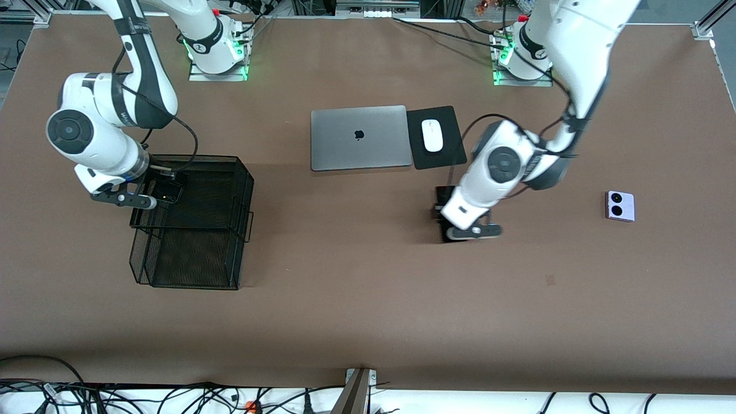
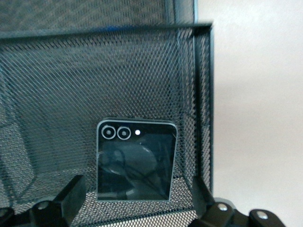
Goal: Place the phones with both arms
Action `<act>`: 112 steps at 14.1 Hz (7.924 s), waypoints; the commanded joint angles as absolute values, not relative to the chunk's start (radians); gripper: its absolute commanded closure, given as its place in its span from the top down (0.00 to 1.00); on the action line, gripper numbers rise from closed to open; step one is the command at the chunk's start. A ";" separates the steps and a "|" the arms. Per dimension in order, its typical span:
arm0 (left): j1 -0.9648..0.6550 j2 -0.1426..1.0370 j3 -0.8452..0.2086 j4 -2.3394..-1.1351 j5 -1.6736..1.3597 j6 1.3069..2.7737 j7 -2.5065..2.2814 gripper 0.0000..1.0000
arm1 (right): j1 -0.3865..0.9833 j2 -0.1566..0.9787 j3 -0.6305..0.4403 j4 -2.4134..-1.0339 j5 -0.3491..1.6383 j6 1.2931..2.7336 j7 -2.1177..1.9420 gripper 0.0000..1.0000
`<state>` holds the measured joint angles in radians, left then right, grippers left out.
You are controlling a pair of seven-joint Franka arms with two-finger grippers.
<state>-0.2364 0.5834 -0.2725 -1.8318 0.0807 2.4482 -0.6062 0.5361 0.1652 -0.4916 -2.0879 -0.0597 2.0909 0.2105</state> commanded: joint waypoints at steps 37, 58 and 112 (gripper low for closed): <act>-0.338 0.543 0.063 -1.616 0.176 1.896 -0.102 1.00 | 0.948 0.716 -0.453 -1.238 0.373 1.983 0.613 1.00; 0.314 0.385 0.037 -2.108 0.017 2.499 0.655 1.00 | 1.083 1.078 -0.419 -1.144 0.261 2.358 0.486 1.00; 0.031 0.425 0.032 -2.073 -0.137 2.465 0.074 0.00 | 1.032 0.330 -0.899 -1.876 0.247 1.766 0.114 0.15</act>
<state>0.1374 0.4484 0.0196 -2.0905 -0.1233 2.5143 0.1992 1.0170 0.3353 -0.8898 -1.8543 0.2611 1.7562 0.1102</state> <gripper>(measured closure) 0.150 0.203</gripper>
